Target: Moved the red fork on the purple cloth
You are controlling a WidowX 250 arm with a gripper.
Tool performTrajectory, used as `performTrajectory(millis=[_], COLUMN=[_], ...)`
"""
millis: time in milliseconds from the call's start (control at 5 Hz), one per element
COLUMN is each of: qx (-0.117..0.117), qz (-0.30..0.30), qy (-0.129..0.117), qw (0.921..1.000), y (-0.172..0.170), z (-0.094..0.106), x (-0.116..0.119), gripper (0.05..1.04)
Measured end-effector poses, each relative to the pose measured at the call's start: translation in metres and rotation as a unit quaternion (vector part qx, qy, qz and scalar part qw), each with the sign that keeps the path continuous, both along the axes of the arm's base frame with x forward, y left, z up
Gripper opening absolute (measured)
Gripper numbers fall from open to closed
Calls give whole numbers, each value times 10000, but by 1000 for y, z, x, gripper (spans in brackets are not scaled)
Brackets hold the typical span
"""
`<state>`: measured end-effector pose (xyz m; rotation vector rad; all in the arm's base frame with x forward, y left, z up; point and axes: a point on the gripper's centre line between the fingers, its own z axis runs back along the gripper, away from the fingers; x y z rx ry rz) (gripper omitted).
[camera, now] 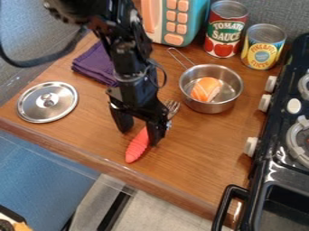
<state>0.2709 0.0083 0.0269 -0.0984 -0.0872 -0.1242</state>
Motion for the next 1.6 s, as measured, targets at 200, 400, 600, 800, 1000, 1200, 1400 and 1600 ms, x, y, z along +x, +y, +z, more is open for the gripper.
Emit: performTrajectory(millis=[200, 400, 600, 800, 1000, 1200, 1400, 1600], qx=[37, 166, 395, 517, 449, 336, 188, 128], qz=[-15, -137, -239, -279, -196, -276, -481, -251], qy=[9, 31, 79, 166, -13, -127, 152, 17], qw=[10000, 9998, 9989, 9981, 9988, 9990, 9985, 9996], y=[-4, -8, -12, -10, 3, 22, 50, 74], z=[-5, -7, -6, 1, 29, 44, 36, 32], x=[6, 6, 4, -2, 10, 38, 64, 87], gripper=[965, 689, 423, 367, 366, 366, 366, 366])
